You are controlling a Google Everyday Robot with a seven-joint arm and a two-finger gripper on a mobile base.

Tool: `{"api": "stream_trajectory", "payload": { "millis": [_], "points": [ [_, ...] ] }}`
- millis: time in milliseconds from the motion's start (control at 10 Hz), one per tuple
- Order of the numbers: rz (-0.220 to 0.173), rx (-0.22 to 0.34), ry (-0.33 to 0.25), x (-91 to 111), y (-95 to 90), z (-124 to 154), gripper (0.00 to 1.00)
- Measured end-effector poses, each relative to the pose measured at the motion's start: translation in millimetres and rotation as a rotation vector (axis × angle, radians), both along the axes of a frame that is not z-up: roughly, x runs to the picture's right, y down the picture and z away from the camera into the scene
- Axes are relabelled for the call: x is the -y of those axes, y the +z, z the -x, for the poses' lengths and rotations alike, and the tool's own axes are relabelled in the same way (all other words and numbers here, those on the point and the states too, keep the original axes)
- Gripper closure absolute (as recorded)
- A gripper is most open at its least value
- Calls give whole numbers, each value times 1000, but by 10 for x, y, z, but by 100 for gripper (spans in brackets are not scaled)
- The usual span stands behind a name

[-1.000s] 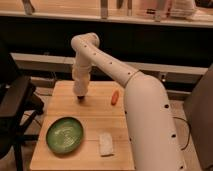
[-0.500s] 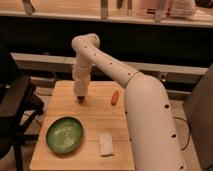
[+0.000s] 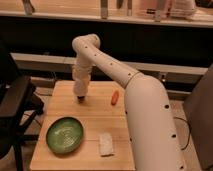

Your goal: Place the ceramic cup over the eraser

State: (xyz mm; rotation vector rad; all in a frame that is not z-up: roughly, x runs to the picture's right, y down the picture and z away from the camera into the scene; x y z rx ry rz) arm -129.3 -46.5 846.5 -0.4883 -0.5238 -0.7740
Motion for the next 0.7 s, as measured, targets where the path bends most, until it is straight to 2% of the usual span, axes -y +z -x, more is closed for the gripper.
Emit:
{"api": "stream_trajectory", "payload": {
  "millis": [200, 400, 700],
  "points": [
    [0, 0, 1, -4, 8, -4, 33],
    [-1, 1, 2, -5, 13, -5, 40],
    [-1, 1, 5, -10, 14, -24, 42]
  ]
}}
